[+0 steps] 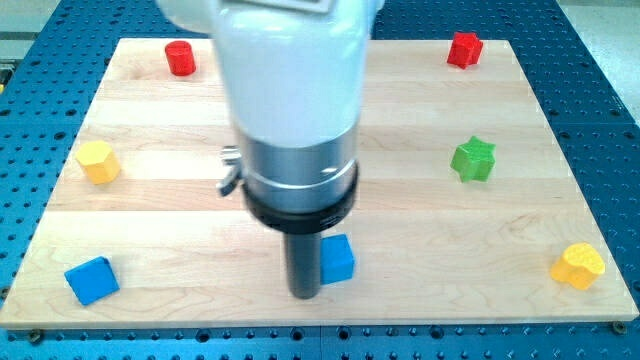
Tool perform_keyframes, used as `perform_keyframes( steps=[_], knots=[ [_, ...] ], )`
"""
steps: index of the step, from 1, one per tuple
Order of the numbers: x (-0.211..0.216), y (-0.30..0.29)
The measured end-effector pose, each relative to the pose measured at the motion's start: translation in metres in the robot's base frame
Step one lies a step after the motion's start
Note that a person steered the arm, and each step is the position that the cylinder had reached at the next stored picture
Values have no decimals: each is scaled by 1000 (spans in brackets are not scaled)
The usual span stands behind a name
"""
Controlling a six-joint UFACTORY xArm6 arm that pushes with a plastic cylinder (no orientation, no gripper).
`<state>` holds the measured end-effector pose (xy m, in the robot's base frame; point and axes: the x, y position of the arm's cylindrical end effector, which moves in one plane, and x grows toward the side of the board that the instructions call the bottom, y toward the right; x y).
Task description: Slide the blue cube horizontal to the green star
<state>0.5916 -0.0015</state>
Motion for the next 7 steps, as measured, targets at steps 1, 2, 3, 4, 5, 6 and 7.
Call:
perform_keyframes(
  steps=[1,2,3,4,5,6,7],
  knots=[
    [-5,44],
    [-50,67],
    [-103,66],
    [-112,-7],
    [-126,15],
    [-125,35],
    [-125,49]
  ],
)
